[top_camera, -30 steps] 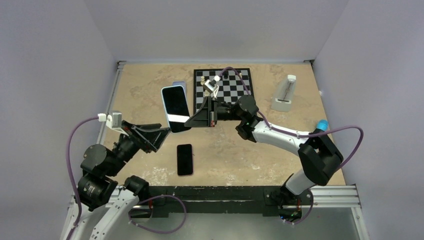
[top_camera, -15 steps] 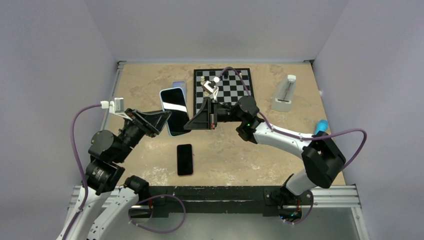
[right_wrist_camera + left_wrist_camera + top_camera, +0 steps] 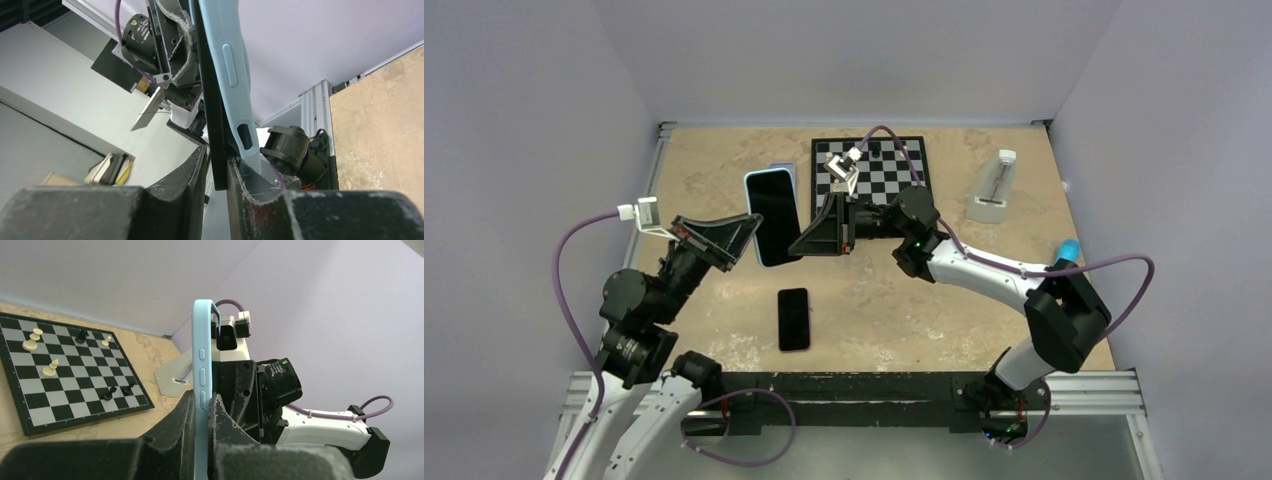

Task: Take the phone out of the phone case
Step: Move the phone case to the phone.

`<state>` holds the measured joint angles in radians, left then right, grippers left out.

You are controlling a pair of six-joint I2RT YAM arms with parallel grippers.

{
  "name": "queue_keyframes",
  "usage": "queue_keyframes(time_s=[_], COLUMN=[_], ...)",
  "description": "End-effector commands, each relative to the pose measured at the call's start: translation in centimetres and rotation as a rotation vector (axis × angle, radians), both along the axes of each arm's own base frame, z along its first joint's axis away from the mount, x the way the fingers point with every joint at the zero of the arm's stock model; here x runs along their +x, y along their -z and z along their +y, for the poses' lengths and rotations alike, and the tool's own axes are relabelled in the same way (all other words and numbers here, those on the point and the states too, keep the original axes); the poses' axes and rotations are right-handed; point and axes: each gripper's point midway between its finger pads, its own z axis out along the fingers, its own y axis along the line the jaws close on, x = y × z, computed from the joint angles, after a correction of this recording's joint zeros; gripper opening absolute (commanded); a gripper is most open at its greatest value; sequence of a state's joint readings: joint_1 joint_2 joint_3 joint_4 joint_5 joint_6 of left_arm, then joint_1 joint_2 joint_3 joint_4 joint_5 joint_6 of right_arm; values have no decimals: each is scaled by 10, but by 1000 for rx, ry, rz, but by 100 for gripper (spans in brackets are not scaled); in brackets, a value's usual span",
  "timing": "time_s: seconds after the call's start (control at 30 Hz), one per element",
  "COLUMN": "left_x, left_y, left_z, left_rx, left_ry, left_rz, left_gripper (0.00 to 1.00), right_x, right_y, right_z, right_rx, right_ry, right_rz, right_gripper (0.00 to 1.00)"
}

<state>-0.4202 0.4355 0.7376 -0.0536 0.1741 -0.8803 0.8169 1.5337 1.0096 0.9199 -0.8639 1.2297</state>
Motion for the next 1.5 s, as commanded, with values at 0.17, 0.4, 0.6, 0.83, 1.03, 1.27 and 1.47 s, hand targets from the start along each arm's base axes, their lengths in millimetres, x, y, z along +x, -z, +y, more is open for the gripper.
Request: queue_keyframes(time_s=[0.17,0.4,0.6,0.83,1.03,1.27,1.47], left_x=[-30,-28,-43,-50,-45,-34,-30], left_y=[9,29,50,40,29,20,25], left_z=[-25,-7,0,-14,-24,-27,-25], left_rx=[-58,110,266,252,242,217,300], left_ry=[217,103,109,205,244,233,213], left_rz=[10,71,48,-33,-57,-63,-106], left_gripper=[0,34,61,57,59,57,32], right_x=[24,24,25,20,18,12,4], right_y=[-50,-48,-50,-57,-55,-57,-60], right_z=[20,13,-16,-19,-21,-19,-21], right_rx=[131,104,108,142,147,148,153], right_ry=[64,81,79,40,44,36,14], right_rz=[-31,-50,-20,1,9,0,1], right_gripper=[28,0,0,0,0,0,0])
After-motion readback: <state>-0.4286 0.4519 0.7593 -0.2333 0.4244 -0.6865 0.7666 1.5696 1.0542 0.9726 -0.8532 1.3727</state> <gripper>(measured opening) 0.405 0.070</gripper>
